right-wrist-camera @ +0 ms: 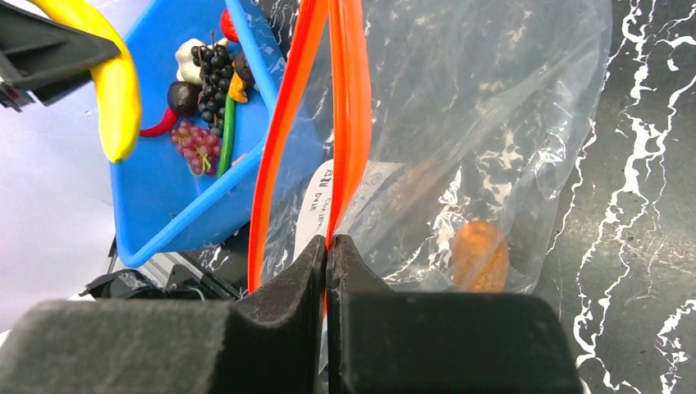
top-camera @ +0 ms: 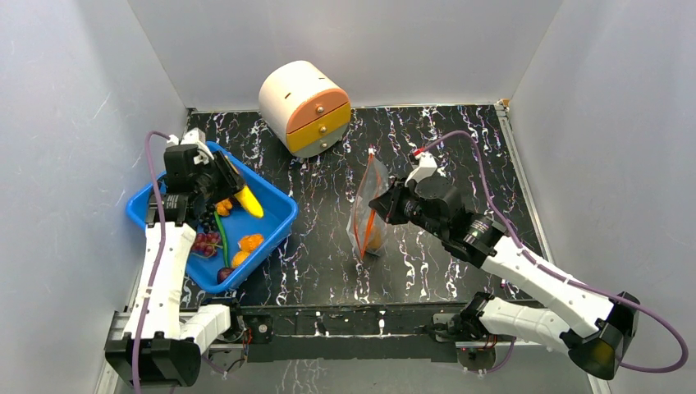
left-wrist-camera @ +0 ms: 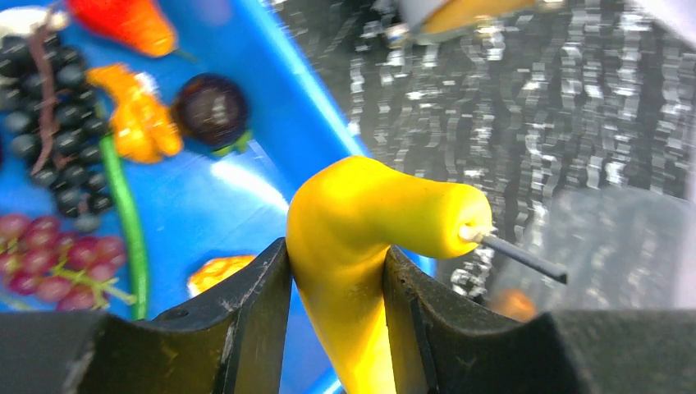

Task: Place the food in the zip-top bag and seal the zipper
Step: Pick up the fake fruit from the bin.

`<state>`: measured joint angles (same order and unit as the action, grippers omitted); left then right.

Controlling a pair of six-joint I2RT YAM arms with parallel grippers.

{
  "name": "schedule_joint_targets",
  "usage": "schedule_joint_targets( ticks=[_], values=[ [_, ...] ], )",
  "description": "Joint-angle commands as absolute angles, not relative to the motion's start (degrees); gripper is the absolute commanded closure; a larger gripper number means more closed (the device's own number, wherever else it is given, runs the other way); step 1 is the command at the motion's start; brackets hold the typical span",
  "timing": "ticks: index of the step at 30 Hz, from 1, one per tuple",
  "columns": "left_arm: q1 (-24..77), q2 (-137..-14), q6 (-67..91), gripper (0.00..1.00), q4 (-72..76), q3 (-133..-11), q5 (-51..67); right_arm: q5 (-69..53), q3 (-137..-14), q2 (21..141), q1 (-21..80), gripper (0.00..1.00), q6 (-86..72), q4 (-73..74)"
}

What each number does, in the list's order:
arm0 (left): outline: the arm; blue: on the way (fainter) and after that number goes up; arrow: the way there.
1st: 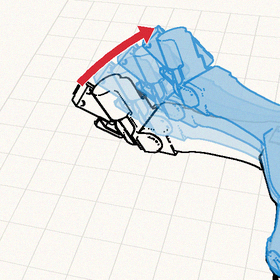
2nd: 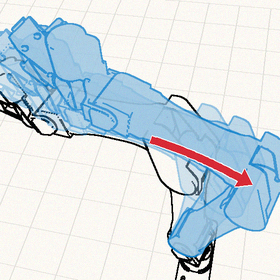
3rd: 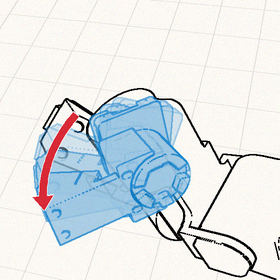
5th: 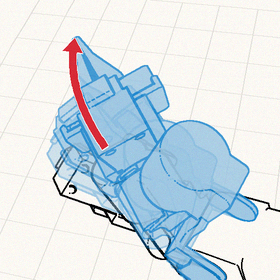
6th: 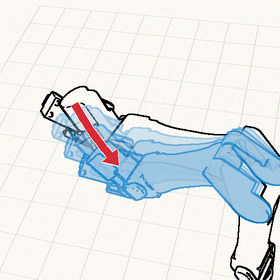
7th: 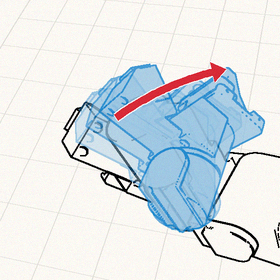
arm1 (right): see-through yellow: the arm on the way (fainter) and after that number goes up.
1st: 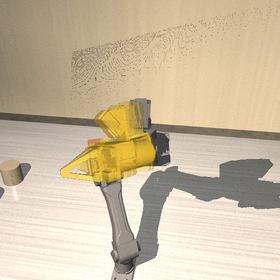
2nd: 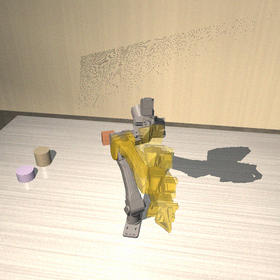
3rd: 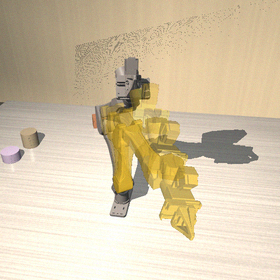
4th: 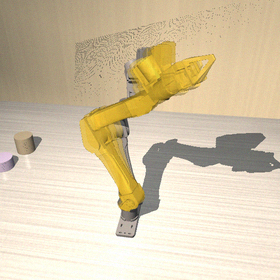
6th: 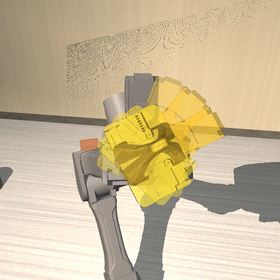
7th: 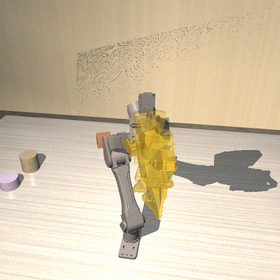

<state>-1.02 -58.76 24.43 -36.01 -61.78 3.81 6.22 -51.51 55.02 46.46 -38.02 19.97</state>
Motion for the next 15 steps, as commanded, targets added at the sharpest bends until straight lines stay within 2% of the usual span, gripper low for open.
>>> schedule_joint_targets(
  ticks=[1,8,15],
  values=[
    [-1.0,-55.1,25.2,0.8,-32.6,-65.8,19.9,4.3,-54.0,55.5,46.6,1.0,-38.5,17.4],
    [-0.4,-53.2,29.5,0.79,-27.0,-69.7,34.1,2.1,-55.2,57.3,46.6,1.0,-39.5,16.6],
    [0.1,-51.4,46.1,0.81,-3.4,-59.3,51.4,0.1,-54.6,58.8,46.6,1.0,-42.2,11.4]
  ],
)
